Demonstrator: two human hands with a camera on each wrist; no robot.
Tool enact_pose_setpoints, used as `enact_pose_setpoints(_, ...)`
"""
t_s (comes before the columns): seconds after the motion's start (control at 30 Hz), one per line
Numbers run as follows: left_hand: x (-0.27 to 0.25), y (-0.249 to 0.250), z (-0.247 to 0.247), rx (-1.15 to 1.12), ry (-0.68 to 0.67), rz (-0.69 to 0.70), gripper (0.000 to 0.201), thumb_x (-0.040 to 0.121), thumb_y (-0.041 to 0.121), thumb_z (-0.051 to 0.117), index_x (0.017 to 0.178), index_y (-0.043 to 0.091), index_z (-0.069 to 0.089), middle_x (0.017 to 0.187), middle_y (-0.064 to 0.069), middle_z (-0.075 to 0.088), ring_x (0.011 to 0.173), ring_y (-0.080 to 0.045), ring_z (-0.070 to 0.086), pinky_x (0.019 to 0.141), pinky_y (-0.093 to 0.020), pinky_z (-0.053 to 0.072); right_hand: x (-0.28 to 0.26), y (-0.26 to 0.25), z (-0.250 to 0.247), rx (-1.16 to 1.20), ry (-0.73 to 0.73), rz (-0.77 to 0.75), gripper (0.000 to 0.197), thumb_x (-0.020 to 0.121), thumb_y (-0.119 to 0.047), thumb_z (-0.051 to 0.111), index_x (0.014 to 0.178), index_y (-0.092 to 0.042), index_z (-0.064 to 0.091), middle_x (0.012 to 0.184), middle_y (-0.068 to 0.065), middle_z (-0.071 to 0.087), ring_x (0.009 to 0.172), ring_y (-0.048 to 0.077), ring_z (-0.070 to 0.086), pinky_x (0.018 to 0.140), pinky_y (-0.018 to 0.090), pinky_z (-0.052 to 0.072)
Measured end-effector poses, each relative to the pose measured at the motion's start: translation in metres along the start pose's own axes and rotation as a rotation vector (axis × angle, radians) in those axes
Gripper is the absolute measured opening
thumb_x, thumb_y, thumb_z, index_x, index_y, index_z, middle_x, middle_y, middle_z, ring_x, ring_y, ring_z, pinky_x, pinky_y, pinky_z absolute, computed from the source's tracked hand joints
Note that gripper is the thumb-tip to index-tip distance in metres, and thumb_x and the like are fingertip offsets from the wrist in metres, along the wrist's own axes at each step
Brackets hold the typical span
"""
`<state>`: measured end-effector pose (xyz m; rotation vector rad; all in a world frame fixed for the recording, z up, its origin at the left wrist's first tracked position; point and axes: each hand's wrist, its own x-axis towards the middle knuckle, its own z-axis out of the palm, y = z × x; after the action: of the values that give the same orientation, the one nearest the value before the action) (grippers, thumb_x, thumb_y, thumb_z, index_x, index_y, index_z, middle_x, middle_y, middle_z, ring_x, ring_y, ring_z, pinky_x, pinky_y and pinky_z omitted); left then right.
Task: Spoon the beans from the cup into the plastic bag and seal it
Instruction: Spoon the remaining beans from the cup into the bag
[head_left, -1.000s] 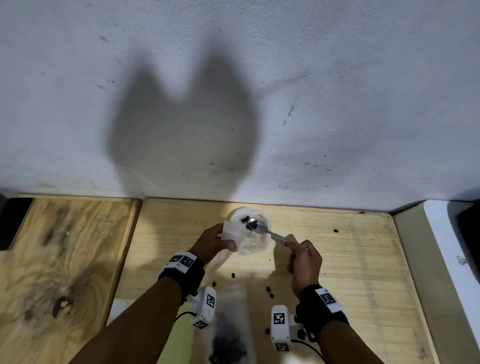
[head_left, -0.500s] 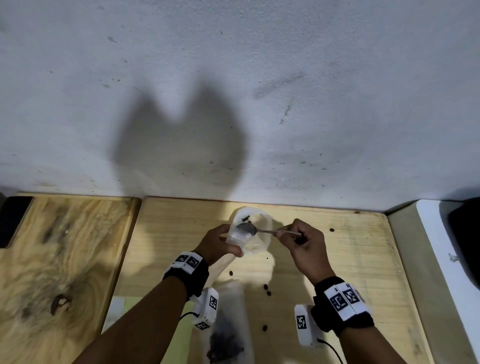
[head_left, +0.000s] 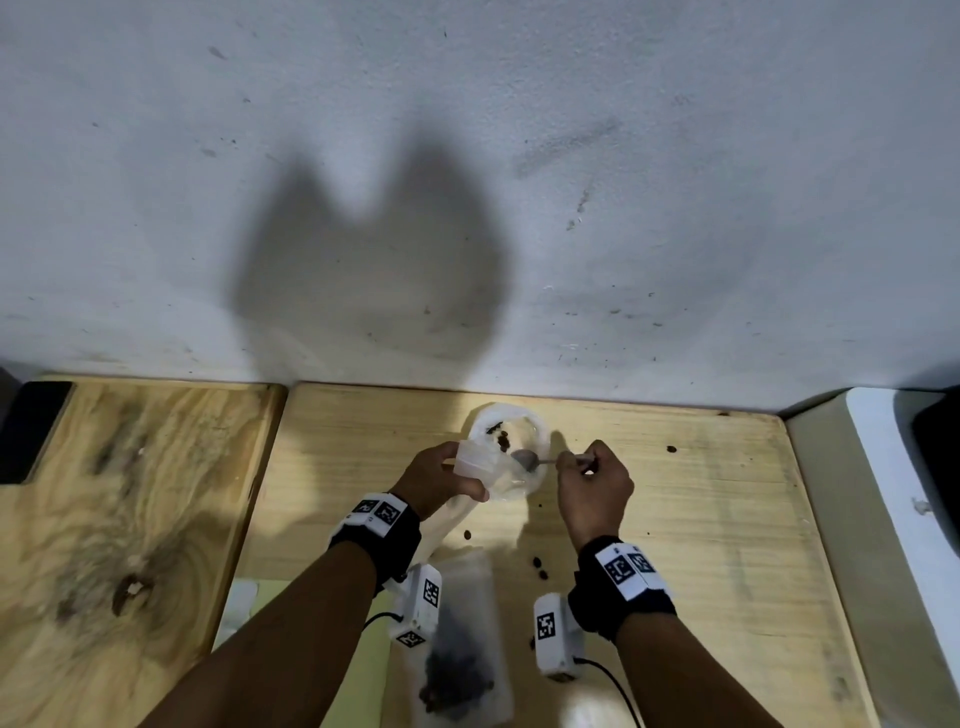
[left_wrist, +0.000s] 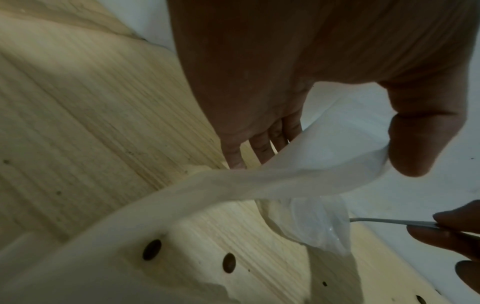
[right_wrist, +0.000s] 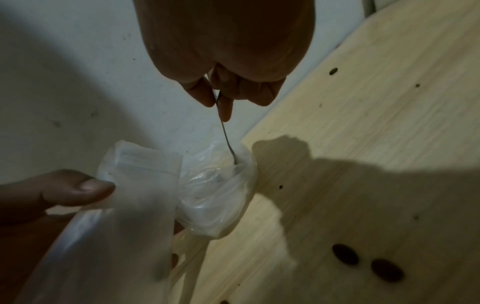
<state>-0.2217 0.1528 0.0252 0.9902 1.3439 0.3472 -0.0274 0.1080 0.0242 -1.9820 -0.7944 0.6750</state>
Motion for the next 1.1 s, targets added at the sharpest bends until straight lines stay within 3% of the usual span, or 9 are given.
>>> enact_pose_setpoints(0.2, 0.004, -0.001, -0.001, -0.007, -0.023, -0.006, 0.08, 0.033, 0.025, 0.082, 0.112, 0.019, 0.068, 0.104, -0.008, 0.073, 0.101, -0.027, 0.067, 0.092, -0.047, 0.052, 0.001, 0.004, 0.007, 0.034, 0.059, 0.071, 0.031, 0.081, -0.005, 0.064, 0.061, -0.003, 0.042, 0.055, 0.005, 0.043, 0.05, 0.015, 0.033, 0.047, 0.015, 0.03)
enact_pose_setpoints(0.3, 0.005, 0.0, -0.001, -0.017, -0.045, -0.007, 0.078, 0.034, 0.023, 0.082, 0.11, 0.016, 0.069, 0.103, -0.009, 0.074, 0.1, -0.029, 0.067, 0.089, -0.045, 0.053, 0.0, 0.005, 0.011, 0.032, 0.08, 0.096, 0.031, 0.081, -0.006, 0.064, 0.06, -0.005, 0.042, 0.054, 0.004, 0.044, 0.05, 0.016, 0.034, 0.046, 0.017, 0.03)
enact_pose_setpoints(0.43, 0.006, 0.0, -0.003, -0.029, -0.069, -0.002, 0.077, 0.034, 0.022, 0.081, 0.11, 0.014, 0.069, 0.103, -0.01, 0.074, 0.1, -0.028, 0.068, 0.089, -0.043, 0.053, 0.0, 0.004, 0.015, 0.054, 0.131, 0.178, 0.029, 0.082, -0.008, 0.065, 0.062, -0.001, 0.046, 0.057, 0.008, 0.052, 0.054, 0.021, 0.044, 0.053, 0.028, 0.037)
enact_pose_setpoints(0.57, 0.005, 0.006, -0.003, -0.02, -0.115, 0.007, 0.068, 0.041, 0.013, 0.078, 0.109, 0.011, 0.069, 0.094, -0.003, 0.073, 0.09, -0.021, 0.067, 0.075, -0.03, 0.052, -0.002, 0.007, 0.019, 0.109, 0.205, 0.242, 0.032, 0.081, -0.01, 0.065, 0.06, -0.009, 0.04, 0.059, 0.009, 0.052, 0.058, 0.025, 0.047, 0.063, 0.034, 0.046)
enact_pose_setpoints(0.63, 0.003, 0.008, -0.003, -0.017, -0.136, 0.0, 0.065, 0.044, 0.01, 0.076, 0.109, 0.009, 0.069, 0.09, -0.001, 0.071, 0.086, -0.017, 0.065, 0.071, -0.026, 0.049, -0.004, 0.008, 0.021, 0.132, 0.203, 0.249, 0.035, 0.081, -0.008, 0.065, 0.06, -0.011, 0.038, 0.057, 0.005, 0.047, 0.057, 0.024, 0.043, 0.062, 0.034, 0.044)
enact_pose_setpoints(0.7, 0.004, 0.008, -0.002, -0.02, -0.143, -0.007, 0.072, 0.037, 0.017, 0.078, 0.108, 0.008, 0.069, 0.089, -0.001, 0.07, 0.086, -0.017, 0.065, 0.072, -0.026, 0.049, -0.007, 0.009, 0.021, 0.173, 0.178, 0.248, 0.035, 0.082, -0.007, 0.066, 0.06, -0.011, 0.038, 0.057, 0.001, 0.042, 0.055, 0.02, 0.039, 0.06, 0.032, 0.039)
enact_pose_setpoints(0.83, 0.007, 0.007, 0.0, -0.01, -0.141, -0.011, 0.076, 0.033, 0.027, 0.075, 0.107, 0.01, 0.071, 0.09, -0.002, 0.07, 0.086, -0.018, 0.063, 0.07, -0.027, 0.048, -0.011, 0.017, 0.02, 0.232, 0.127, 0.254, 0.036, 0.084, -0.011, 0.071, 0.066, -0.001, 0.042, 0.058, 0.001, 0.039, 0.056, 0.018, 0.034, 0.057, 0.031, 0.033)
enact_pose_setpoints(0.97, 0.009, 0.007, 0.0, -0.027, -0.154, -0.03, 0.071, 0.037, 0.022, 0.075, 0.106, 0.009, 0.071, 0.09, -0.003, 0.069, 0.087, -0.02, 0.062, 0.073, -0.028, 0.047, -0.015, 0.026, 0.022, 0.274, 0.089, 0.274, 0.042, 0.081, -0.011, 0.075, 0.062, -0.009, 0.037, 0.062, 0.005, 0.033, 0.059, 0.018, 0.028, 0.058, 0.03, 0.029)
enact_pose_setpoints(1.1, 0.007, 0.009, 0.002, -0.006, -0.197, -0.061, 0.06, 0.048, 0.01, 0.069, 0.108, 0.003, 0.069, 0.083, -0.002, 0.064, 0.079, -0.017, 0.056, 0.064, -0.024, 0.042, -0.018, 0.032, 0.028, 0.3, 0.062, 0.331, 0.046, 0.081, -0.01, 0.074, 0.058, -0.018, 0.035, 0.062, 0.004, 0.031, 0.062, 0.018, 0.028, 0.06, 0.032, 0.028)
